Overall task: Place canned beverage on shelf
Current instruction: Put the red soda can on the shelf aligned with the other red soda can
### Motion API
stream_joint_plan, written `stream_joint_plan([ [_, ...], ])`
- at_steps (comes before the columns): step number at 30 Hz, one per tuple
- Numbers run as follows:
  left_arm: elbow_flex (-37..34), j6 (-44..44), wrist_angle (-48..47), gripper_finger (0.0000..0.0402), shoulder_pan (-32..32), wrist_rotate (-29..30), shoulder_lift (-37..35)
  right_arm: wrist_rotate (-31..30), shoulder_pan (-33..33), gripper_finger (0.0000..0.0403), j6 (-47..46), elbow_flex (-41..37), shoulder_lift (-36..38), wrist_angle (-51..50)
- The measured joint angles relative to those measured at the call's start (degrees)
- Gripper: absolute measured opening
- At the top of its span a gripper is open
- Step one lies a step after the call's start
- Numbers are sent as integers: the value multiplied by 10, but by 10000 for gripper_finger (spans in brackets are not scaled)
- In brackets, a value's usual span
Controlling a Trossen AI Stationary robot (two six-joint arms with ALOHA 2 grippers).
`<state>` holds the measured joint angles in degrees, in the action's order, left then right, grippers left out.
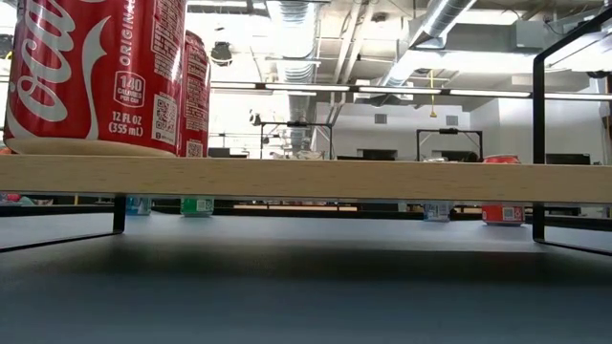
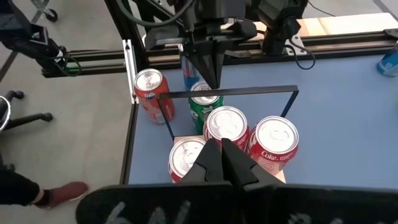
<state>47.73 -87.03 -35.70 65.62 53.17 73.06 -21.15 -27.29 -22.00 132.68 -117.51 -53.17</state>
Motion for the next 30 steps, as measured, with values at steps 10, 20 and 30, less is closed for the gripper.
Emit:
stream_joint_plan([
  [10, -13, 135, 70, 0, -41, -28, 1, 0, 0, 0, 0, 0, 0, 5],
  [20, -13, 243, 107, 0, -69, -39, 0, 0, 1, 0, 0, 0, 0, 13],
  [30, -13, 287, 119, 0, -83, -29, 0, 0, -4, 0, -1, -13, 1, 28],
])
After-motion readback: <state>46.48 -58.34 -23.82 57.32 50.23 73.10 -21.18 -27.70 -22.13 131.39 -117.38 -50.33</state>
